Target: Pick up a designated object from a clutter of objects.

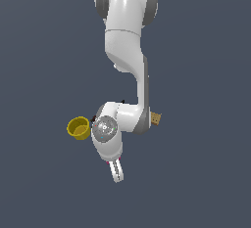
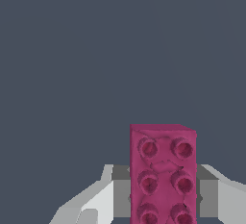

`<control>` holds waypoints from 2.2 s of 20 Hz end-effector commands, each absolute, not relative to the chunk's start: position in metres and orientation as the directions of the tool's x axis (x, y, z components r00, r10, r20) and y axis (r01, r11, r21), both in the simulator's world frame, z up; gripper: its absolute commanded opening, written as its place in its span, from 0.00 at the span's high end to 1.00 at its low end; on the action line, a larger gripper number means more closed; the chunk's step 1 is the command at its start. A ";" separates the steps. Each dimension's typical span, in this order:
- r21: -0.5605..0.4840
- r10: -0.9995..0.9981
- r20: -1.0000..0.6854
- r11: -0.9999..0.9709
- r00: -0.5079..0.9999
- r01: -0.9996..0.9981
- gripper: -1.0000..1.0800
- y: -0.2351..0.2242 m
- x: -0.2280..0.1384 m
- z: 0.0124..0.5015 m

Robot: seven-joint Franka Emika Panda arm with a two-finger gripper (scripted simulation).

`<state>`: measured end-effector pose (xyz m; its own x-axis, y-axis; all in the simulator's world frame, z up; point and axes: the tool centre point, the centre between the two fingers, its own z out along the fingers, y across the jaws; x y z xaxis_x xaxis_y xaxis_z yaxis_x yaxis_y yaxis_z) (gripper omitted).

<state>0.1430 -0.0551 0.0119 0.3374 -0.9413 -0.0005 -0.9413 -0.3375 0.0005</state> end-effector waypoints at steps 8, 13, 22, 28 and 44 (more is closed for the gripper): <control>0.000 -0.941 0.000 -0.337 0.337 -0.941 1.00 -0.055 0.143 0.013; 0.000 -0.941 0.000 -0.337 0.337 -0.941 1.00 -0.057 0.138 0.019; 0.000 -0.941 -0.001 -0.337 0.337 -0.941 1.00 -0.067 0.114 0.050; -0.001 -0.941 -0.002 -0.337 0.337 -0.941 1.00 -0.080 0.085 0.087; -0.001 -0.941 -0.004 -0.337 0.337 -0.941 1.00 -0.118 -0.002 0.203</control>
